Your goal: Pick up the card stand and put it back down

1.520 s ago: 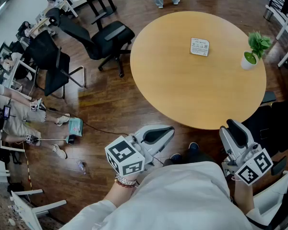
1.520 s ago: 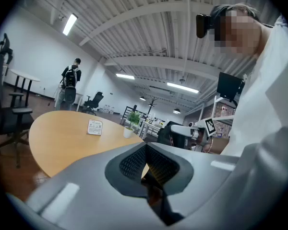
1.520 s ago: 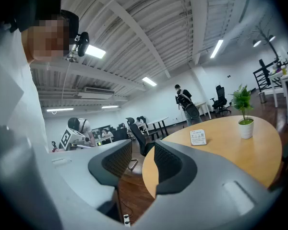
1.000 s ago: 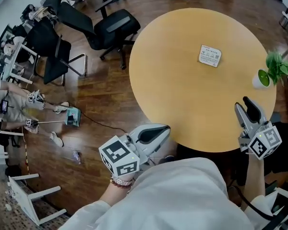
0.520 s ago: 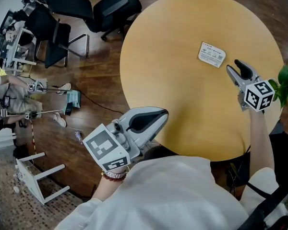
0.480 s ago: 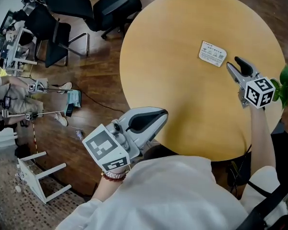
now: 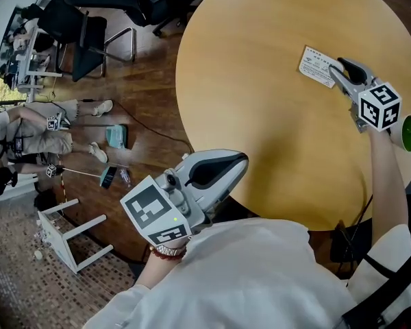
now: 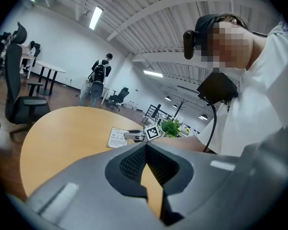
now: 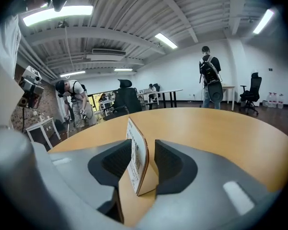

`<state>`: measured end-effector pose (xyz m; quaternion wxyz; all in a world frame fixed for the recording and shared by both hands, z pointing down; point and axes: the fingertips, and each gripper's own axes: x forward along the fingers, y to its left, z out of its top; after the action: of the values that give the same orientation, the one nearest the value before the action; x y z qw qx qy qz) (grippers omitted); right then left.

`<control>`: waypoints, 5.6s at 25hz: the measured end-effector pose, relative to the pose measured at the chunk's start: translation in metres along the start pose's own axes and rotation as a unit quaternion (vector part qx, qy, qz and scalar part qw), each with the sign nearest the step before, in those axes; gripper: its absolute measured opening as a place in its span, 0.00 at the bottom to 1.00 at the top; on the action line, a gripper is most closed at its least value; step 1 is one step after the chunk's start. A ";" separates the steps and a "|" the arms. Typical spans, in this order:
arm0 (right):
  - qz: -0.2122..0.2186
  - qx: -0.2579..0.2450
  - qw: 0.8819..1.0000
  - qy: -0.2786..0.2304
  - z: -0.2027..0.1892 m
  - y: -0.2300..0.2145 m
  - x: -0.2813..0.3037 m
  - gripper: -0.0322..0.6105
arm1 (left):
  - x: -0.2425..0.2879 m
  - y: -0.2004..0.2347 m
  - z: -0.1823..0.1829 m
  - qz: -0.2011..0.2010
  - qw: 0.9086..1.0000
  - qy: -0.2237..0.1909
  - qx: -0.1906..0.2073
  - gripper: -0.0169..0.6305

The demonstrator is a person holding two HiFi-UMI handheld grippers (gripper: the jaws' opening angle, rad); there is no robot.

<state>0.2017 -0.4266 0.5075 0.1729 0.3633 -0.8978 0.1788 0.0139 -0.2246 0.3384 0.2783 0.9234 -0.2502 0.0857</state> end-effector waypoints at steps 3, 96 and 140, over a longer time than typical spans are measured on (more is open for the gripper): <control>0.013 -0.006 1.000 0.004 -0.001 0.003 0.003 0.16 | 0.002 0.000 -0.001 -0.001 1.000 0.007 -0.005 0.01; -0.091 0.061 0.973 -0.205 -0.011 0.474 -0.324 0.09 | -0.154 -0.182 -0.157 -0.203 0.975 0.035 0.084 0.01; 0.034 0.013 0.998 -0.060 -0.030 0.031 -0.012 0.09 | -0.046 0.000 -0.050 0.084 0.995 0.021 -0.043 0.01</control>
<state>0.1932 -0.3858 0.5230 0.1076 0.3447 -0.9161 0.1742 -0.0264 -0.1772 0.3664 0.3145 0.8843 -0.3244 0.1176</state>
